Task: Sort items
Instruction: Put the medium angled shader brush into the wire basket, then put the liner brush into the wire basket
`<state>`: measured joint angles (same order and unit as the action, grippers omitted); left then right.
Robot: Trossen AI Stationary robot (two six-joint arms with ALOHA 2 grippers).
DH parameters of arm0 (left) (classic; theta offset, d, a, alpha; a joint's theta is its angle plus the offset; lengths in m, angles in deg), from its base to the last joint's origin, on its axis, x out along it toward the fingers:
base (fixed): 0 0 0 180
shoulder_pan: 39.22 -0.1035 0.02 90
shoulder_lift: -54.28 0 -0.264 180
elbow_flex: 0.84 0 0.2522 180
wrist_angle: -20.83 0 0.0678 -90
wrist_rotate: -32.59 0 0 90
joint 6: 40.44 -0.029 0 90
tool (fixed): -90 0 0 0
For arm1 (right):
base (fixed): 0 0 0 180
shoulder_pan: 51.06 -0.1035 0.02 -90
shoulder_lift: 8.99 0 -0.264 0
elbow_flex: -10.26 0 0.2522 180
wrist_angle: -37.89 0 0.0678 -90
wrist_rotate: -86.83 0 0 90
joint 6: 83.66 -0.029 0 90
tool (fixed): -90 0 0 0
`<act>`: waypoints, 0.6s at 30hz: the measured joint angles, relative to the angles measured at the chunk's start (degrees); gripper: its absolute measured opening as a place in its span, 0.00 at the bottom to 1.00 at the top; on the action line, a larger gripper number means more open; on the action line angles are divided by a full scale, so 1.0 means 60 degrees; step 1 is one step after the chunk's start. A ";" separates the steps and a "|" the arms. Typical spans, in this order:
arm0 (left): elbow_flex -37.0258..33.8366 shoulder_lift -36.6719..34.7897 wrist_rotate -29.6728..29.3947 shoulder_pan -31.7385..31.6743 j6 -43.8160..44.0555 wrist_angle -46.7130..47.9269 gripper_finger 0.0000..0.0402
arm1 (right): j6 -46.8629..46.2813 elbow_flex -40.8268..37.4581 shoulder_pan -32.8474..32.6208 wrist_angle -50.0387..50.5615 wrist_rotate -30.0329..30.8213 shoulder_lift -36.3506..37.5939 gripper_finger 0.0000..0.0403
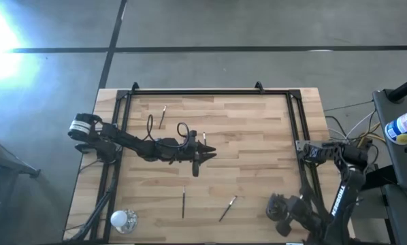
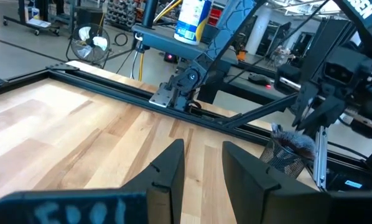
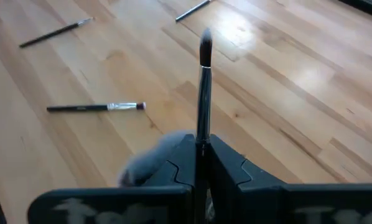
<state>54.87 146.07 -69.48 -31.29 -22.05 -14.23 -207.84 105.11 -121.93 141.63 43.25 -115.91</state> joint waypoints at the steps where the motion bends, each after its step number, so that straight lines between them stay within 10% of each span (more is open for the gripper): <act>1: 0.0000 0.0000 0.0000 0.0000 0.0000 0.0006 0.25 | 0.0001 -0.0017 -0.0070 -0.0002 0.0010 -0.0090 0.03; 18: 0.0000 0.0004 0.0000 0.0000 0.0015 0.0011 0.25 | -0.0244 0.0031 -0.0233 -0.0126 -0.0450 -0.0913 0.16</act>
<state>54.87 146.09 -69.48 -31.29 -21.96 -14.16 -209.30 105.30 -123.33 140.87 40.55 -121.39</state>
